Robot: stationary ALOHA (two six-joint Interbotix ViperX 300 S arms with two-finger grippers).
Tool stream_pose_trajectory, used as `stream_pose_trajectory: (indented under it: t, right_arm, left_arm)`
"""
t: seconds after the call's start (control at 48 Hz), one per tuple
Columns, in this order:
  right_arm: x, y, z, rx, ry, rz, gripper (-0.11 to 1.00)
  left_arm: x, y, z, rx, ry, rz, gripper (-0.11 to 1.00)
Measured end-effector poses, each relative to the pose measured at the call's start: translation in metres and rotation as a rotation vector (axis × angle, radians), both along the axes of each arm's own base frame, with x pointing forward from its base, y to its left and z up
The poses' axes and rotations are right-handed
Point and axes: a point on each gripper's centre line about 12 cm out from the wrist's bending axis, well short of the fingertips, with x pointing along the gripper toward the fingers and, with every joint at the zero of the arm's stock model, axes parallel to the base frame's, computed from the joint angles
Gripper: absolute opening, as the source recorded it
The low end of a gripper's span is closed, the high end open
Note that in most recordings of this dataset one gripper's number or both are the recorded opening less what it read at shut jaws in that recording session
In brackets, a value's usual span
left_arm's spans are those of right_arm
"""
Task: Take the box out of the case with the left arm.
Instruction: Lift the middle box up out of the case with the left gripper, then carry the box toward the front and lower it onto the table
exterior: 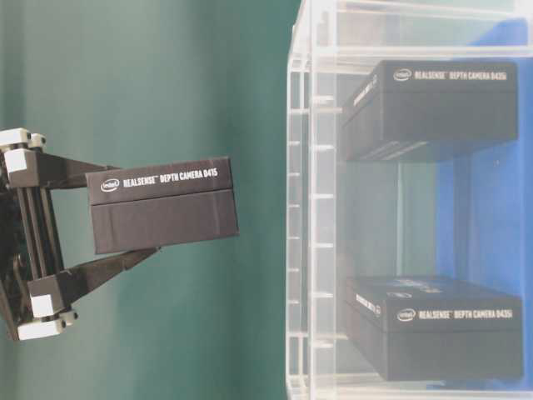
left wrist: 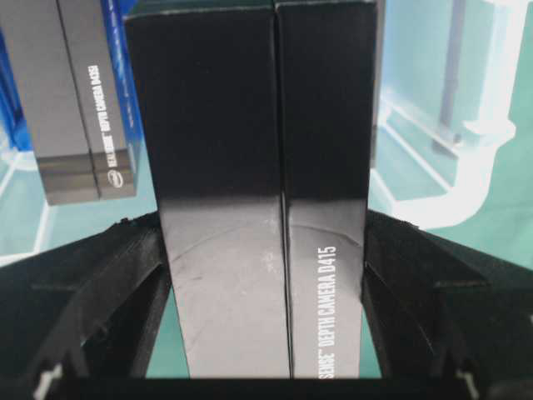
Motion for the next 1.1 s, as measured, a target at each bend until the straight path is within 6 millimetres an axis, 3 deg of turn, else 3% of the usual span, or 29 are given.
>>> stream_pose_trajectory:
  t: [0.333, 1.104]
  right_arm:
    - [0.000, 0.000, 0.000, 0.001, 0.000, 0.000, 0.00]
    - [0.000, 0.000, 0.000, 0.002, 0.000, -0.001, 0.00]
  left_arm:
    - [0.003, -0.012, -0.001, -0.001, 0.003, -0.011, 0.62]
    - [0.011, -0.144, -0.009, -0.068, 0.013, -0.030, 0.62]
